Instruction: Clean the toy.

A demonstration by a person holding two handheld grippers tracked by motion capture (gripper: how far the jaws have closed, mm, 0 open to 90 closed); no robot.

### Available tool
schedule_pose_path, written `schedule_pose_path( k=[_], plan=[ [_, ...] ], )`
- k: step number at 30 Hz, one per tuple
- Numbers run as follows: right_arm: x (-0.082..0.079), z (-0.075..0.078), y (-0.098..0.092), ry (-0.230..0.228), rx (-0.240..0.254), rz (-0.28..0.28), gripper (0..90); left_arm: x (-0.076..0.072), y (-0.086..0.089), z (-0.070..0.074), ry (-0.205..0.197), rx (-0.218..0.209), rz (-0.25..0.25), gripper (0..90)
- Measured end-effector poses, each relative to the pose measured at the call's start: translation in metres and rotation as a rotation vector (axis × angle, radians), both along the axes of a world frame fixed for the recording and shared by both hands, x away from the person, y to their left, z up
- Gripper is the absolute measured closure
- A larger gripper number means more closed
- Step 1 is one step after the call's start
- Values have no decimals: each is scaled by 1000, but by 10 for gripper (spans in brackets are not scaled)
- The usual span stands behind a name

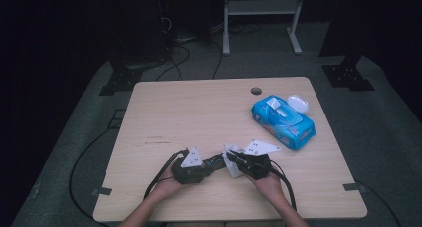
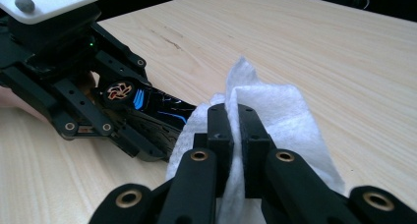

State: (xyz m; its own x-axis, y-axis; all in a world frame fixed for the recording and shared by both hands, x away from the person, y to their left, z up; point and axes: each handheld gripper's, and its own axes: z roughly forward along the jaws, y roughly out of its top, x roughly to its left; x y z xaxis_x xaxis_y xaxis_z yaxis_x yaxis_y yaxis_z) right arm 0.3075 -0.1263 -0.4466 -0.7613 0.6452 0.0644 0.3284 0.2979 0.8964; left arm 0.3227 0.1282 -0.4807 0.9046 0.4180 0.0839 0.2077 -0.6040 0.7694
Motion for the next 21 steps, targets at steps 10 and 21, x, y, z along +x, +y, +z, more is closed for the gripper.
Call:
schedule_pose_path(
  k=[10, 21],
  plan=[
    [3, 2, -13, 33, 20, -30, 856, -8, -1, 12, -49, -72, 7, 639],
    [6, 1, -19, 51, 39, -53, 857, -10, -1, 23, -88, -142, 5, 641]
  ],
)
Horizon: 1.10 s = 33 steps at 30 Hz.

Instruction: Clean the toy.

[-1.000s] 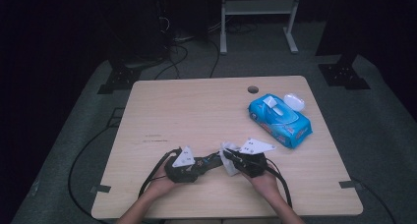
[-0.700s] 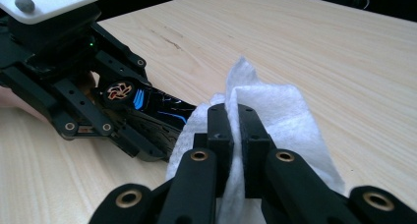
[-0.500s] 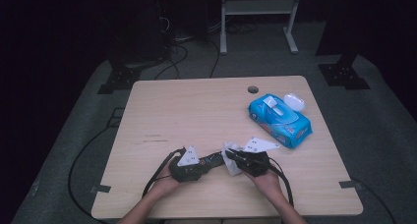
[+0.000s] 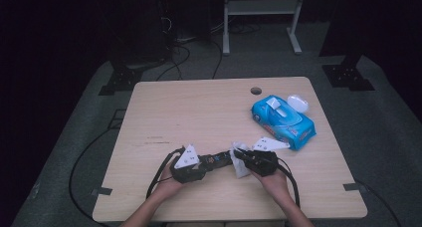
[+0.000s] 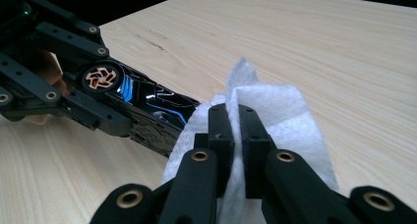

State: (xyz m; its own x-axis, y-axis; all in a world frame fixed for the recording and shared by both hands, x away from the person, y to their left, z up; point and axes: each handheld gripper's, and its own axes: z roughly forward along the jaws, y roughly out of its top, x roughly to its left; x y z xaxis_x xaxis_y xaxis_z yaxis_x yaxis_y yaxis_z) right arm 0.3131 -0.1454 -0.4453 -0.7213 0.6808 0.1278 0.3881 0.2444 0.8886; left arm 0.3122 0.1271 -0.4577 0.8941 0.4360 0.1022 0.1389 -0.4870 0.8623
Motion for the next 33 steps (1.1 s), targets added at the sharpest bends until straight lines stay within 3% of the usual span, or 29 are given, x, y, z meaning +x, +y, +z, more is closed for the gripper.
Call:
schedule_pose_path(
  k=[9, 18, 22, 27, 30, 33],
  plan=[
    [0, 0, 8, -8, -8, 30, 856, 1, 3, -7, 14, 42, 9, 643],
    [6, -4, -6, 31, 37, -15, 854, 2, 4, -7, 34, 76, 7, 639],
    [8, -5, -9, 45, 52, -20, 853, 6, -1, -3, 34, 112, 25, 571],
    [10, -7, -12, 56, 54, -38, 854, 13, -9, 1, 81, 165, 25, 507],
    [12, -10, -16, 76, 61, -53, 854, 12, -11, 2, 83, 174, 7, 623],
    [13, -11, -21, 86, 74, -63, 854, 13, -6, 3, 100, 176, 3, 631]
  ],
)
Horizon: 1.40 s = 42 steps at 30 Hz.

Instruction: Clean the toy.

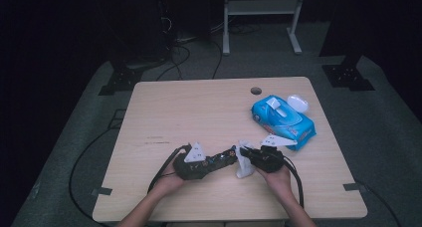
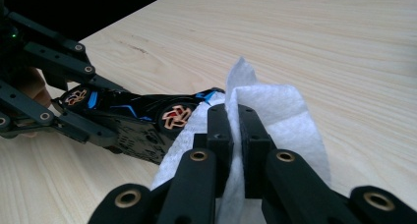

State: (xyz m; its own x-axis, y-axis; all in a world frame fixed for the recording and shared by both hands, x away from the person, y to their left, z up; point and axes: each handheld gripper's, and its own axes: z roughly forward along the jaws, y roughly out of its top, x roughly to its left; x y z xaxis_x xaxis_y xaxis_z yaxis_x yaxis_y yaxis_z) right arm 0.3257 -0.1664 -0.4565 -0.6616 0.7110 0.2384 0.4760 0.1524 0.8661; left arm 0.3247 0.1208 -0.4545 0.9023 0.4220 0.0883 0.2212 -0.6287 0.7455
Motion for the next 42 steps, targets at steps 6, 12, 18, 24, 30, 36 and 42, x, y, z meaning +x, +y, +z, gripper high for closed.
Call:
schedule_pose_path(
  k=[6, 12, 18, 24, 30, 36, 42],
  plan=[
    [-2, 2, 0, -4, 8, 11, 853, -5, 15, 5, 7, 28, -6, 646],
    [-3, 3, 1, -9, 6, 18, 853, -1, 14, 19, 20, 33, 11, 525],
    [-4, 4, -2, -7, 18, 20, 852, 13, -16, 37, 35, 94, -5, 381],
    [-3, 4, -3, -8, 21, 24, 852, 26, -50, 32, 74, 205, -40, 346],
    [-3, 3, -4, -4, 24, 20, 852, 34, -69, 24, 111, 298, -66, 383],
    [-1, 0, -4, 6, 20, 17, 851, 39, -84, 17, 144, 409, -99, 406],
    [-1, -1, -7, 11, 22, 14, 851, 40, -86, 19, 147, 440, -109, 571]
  ],
)
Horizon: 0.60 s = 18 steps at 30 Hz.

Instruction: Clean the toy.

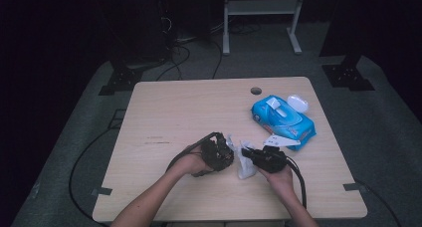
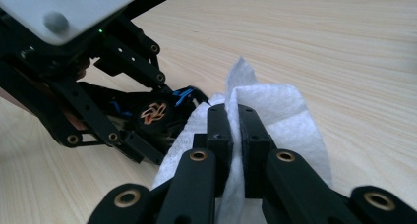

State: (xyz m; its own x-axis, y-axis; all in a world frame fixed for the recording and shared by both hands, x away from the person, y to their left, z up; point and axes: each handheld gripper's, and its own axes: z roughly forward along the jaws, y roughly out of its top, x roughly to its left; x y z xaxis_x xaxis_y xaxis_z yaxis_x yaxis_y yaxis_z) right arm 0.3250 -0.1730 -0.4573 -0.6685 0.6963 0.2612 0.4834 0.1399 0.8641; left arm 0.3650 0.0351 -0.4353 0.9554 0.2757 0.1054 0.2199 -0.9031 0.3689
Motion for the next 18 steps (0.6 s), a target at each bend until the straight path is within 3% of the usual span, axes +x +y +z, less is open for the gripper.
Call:
schedule_pose_path(
  k=[5, 11, 18],
  plan=[
    [1, 0, -3, 4, 9, -6, 851, -2, 0, 3, -30, -41, -6, 573],
    [3, 0, -9, 19, 33, -19, 851, -4, 7, 21, -61, -190, 11, 572],
    [4, 2, -18, 54, 141, -16, 851, -9, 10, 38, -103, -298, -4, 572]
  ],
)
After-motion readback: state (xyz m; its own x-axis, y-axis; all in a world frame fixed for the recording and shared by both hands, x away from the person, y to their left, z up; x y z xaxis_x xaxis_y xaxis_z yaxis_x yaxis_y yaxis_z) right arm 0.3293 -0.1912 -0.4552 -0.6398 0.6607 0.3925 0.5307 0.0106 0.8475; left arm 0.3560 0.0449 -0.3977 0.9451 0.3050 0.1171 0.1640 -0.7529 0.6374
